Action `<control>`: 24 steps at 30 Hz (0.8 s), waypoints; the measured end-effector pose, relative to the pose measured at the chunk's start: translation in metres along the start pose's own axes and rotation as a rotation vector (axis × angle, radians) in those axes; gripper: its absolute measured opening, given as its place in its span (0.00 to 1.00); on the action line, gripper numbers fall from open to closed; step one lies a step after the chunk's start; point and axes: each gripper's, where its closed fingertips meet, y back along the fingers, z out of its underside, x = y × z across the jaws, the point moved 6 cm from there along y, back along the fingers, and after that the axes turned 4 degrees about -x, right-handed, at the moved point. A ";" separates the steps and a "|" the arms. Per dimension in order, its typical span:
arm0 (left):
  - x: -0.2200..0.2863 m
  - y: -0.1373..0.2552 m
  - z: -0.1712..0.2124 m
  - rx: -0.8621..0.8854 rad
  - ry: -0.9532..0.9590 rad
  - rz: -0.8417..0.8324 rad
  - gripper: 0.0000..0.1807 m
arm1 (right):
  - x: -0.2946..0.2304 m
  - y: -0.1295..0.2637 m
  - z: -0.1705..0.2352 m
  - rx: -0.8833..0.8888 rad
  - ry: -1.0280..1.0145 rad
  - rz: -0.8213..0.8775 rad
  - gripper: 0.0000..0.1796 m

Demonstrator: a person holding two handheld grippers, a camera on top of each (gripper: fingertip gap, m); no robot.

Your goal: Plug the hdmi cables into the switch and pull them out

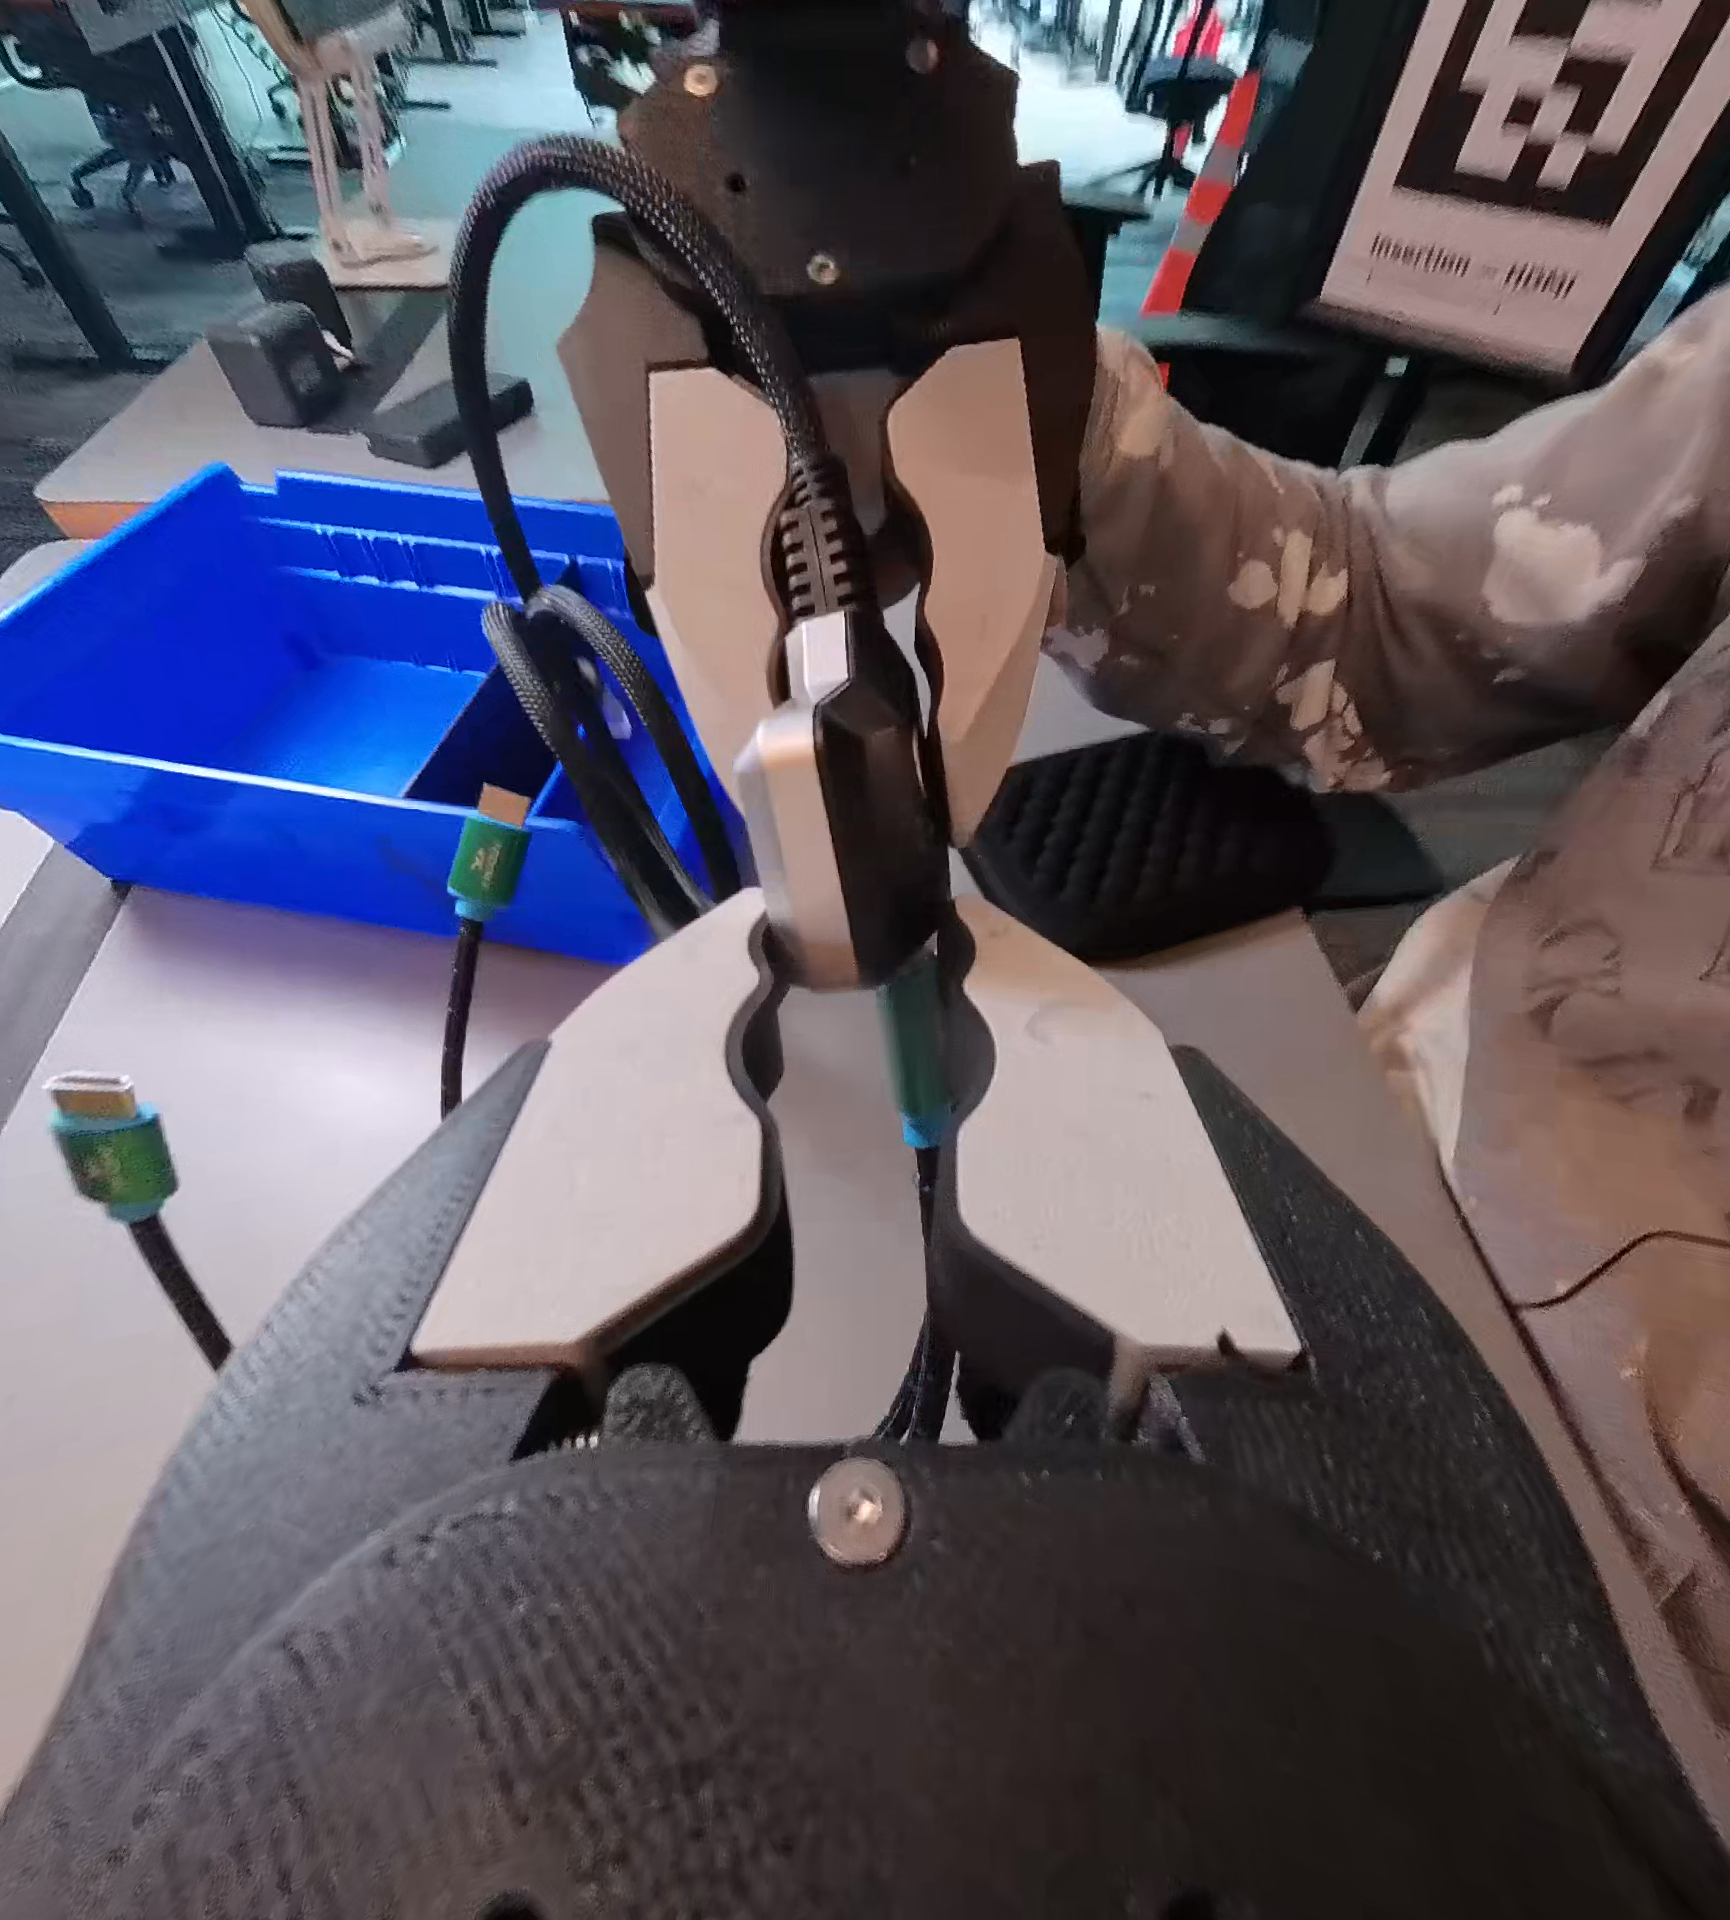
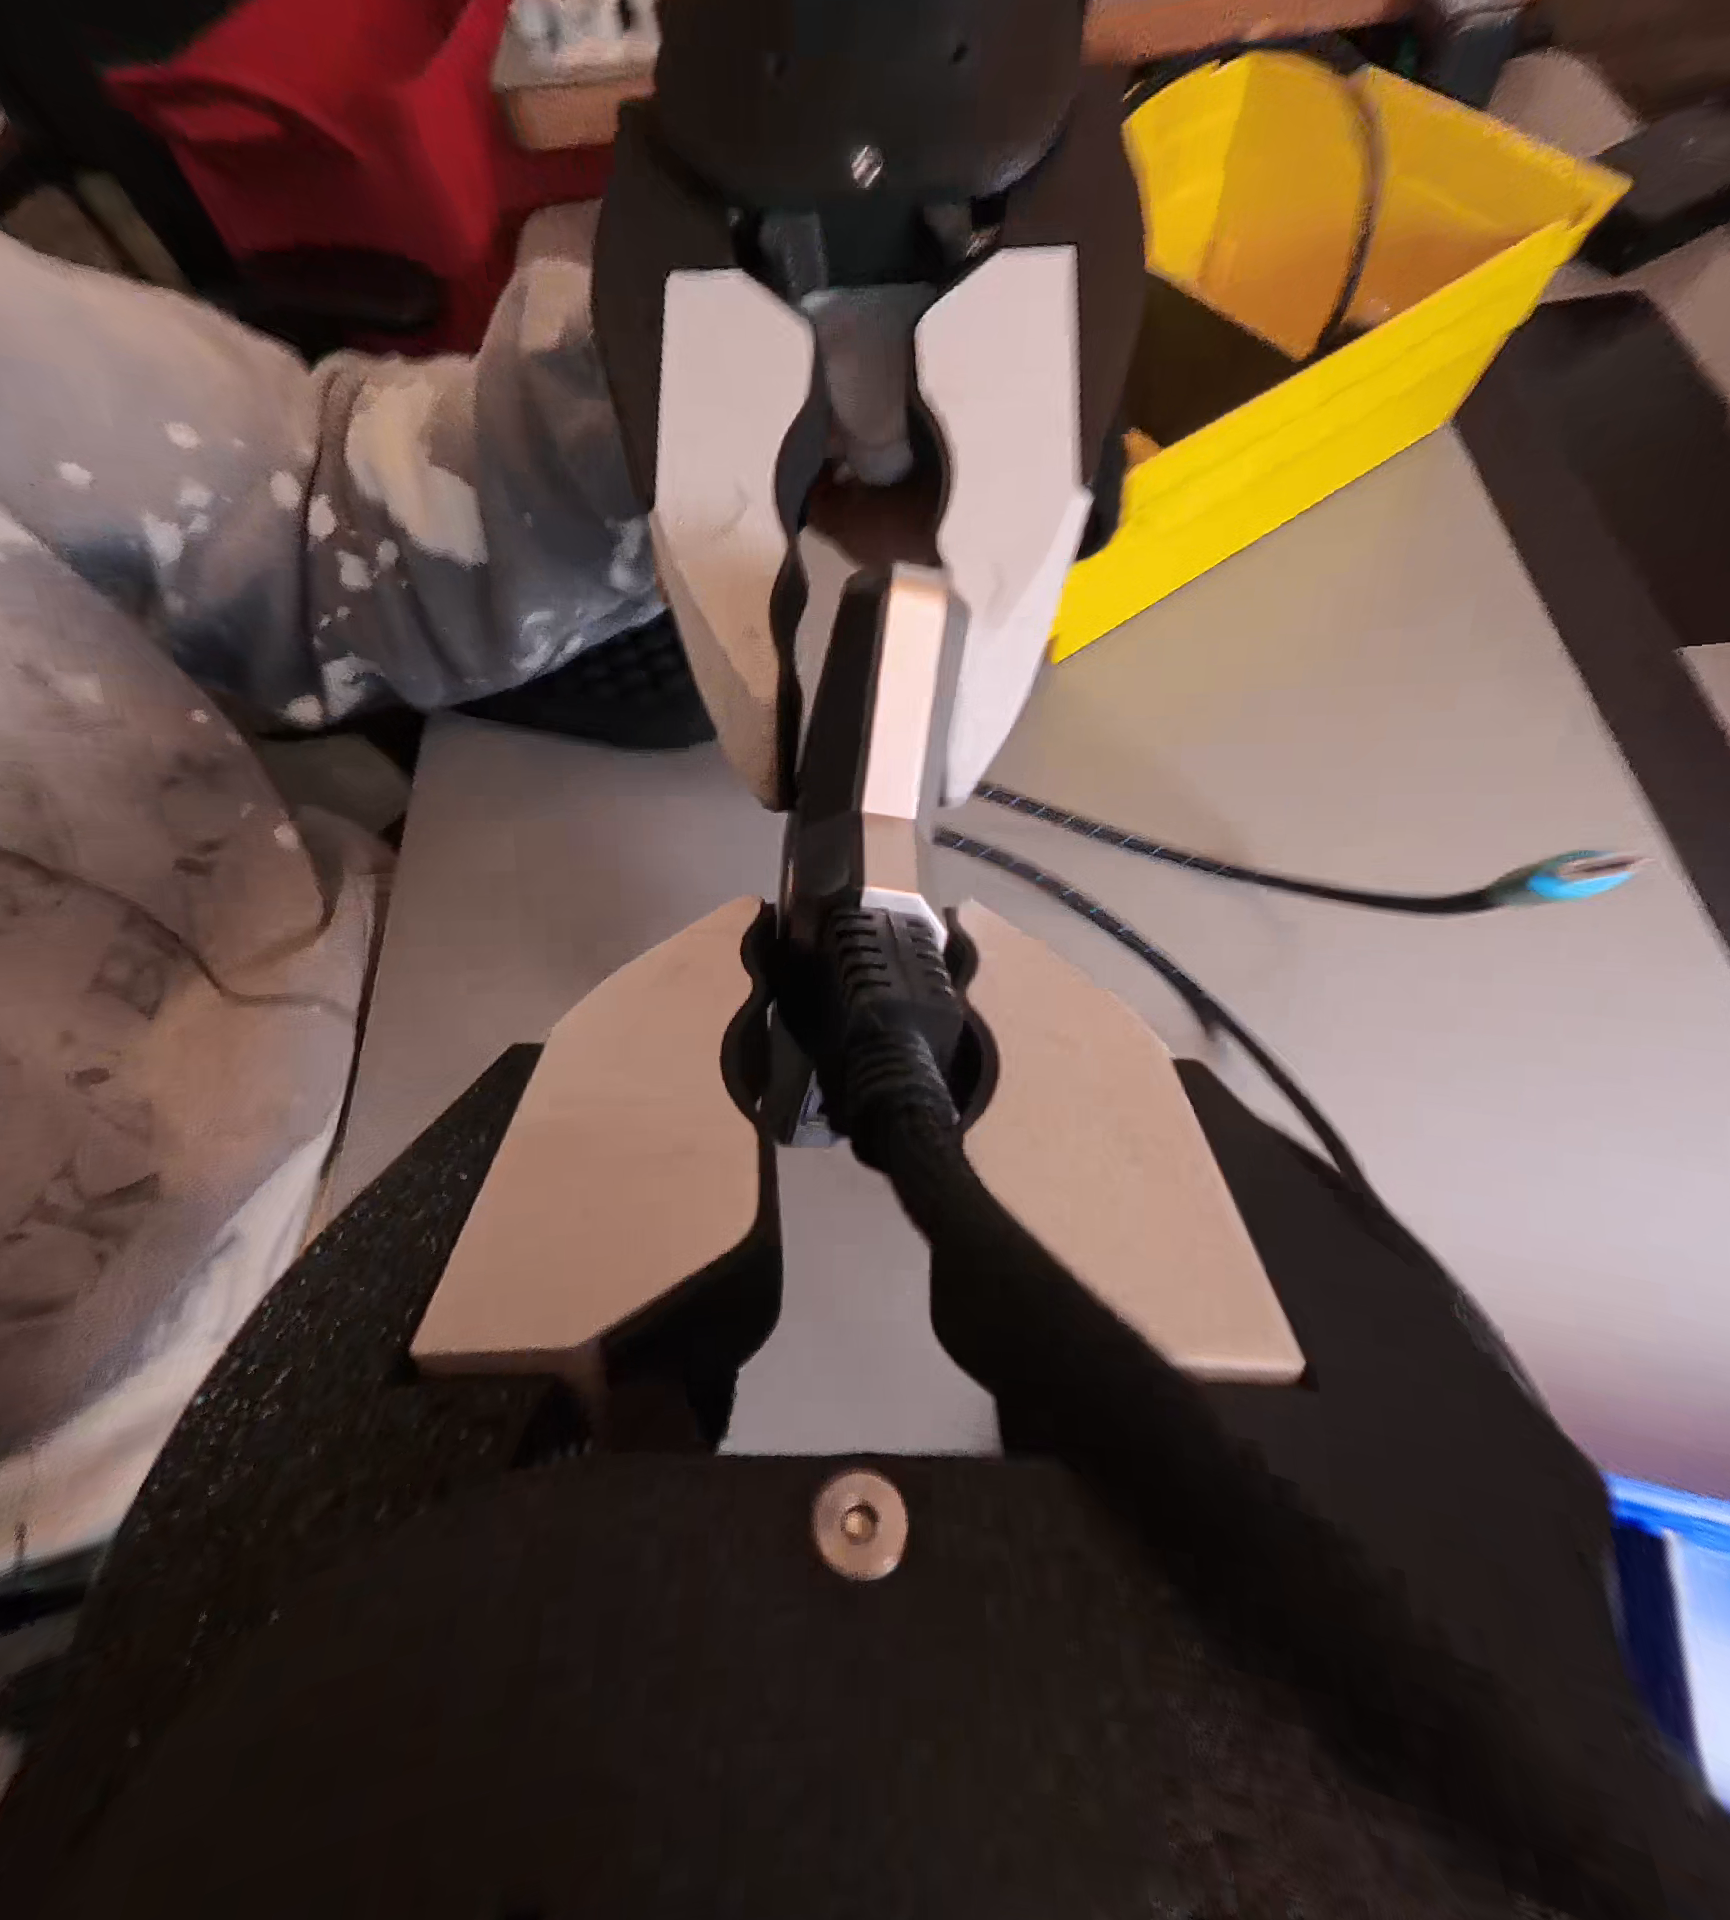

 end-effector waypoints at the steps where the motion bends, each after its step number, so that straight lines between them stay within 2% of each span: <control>1: -0.001 0.004 -0.004 0.030 0.021 0.001 0.15 | 0.002 0.006 -0.007 0.037 -0.030 0.028 0.18; 5: 0.001 0.014 -0.016 0.127 0.008 -0.019 0.14 | 0.000 0.020 -0.028 0.148 -0.133 0.035 0.16; 10: 0.008 0.026 -0.031 0.192 -0.021 -0.100 0.17 | -0.011 0.046 -0.057 0.043 -0.118 0.053 0.13; 12: 0.006 0.043 -0.037 0.232 -0.027 -0.200 0.22 | -0.010 0.071 -0.078 0.006 -0.114 0.090 0.13; 15: 0.000 0.076 -0.043 0.299 -0.040 -0.368 0.23 | 0.000 0.113 -0.109 -0.045 -0.139 0.177 0.13; 18: -0.002 0.100 -0.043 0.341 -0.022 -0.422 0.22 | 0.017 0.150 -0.132 -0.086 -0.192 0.308 0.13; 24: -0.006 0.118 -0.038 0.324 -0.010 -0.511 0.21 | 0.053 0.192 -0.140 -0.169 -0.281 0.542 0.13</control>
